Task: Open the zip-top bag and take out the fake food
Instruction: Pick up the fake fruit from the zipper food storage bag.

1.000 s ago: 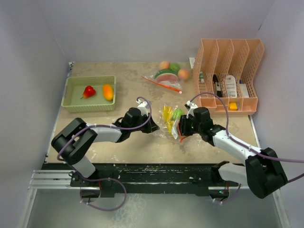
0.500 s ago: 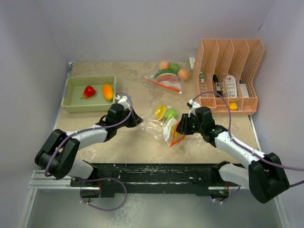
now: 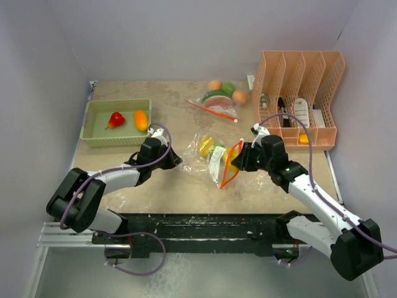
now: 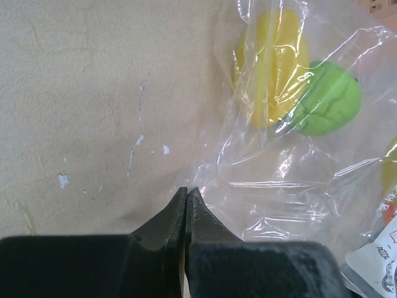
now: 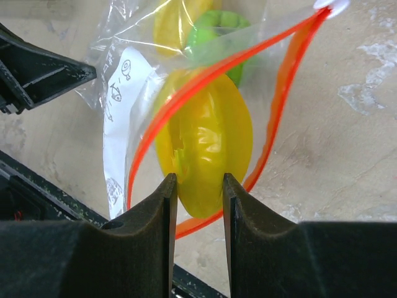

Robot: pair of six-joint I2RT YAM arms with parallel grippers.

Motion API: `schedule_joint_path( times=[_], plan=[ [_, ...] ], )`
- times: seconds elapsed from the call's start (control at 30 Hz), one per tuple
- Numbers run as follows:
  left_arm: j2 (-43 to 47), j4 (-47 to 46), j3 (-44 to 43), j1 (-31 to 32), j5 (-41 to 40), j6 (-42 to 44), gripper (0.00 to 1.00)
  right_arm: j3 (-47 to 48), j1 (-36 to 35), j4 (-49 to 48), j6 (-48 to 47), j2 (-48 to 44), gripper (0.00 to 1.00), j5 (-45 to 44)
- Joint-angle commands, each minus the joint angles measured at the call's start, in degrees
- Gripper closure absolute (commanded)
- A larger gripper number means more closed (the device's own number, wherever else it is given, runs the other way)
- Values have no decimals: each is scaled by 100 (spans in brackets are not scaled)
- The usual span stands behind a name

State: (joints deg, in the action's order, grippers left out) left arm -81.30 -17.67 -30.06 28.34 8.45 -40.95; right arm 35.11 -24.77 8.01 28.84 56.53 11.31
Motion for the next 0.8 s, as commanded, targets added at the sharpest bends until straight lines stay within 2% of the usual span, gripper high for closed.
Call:
schedule_joint_path(
  times=[0.0,0.27,0.3,0.4,0.47,0.53,0.77],
  plan=[
    [-64,-52,37,-106,-177,-83,100,566,127,695,109,-68,80,-236],
    [-37,93,-46,-162,-279,-240,100,971,166,1297,274,-640,79,-576],
    [-5,103,-46,-162,-274,-271,94,1026,166,1321,286,-735,79,-565],
    [223,370,-166,-162,-303,-308,59,1187,168,1323,295,-861,79,-487],
    [478,624,-275,-162,-309,-285,44,1241,166,1288,268,-821,78,-428],
    [805,828,-373,-160,-263,-282,35,1189,166,1117,255,-744,78,-327],
    [2084,1227,-586,-145,-47,-315,16,1026,166,111,278,-321,77,305]
  ],
)
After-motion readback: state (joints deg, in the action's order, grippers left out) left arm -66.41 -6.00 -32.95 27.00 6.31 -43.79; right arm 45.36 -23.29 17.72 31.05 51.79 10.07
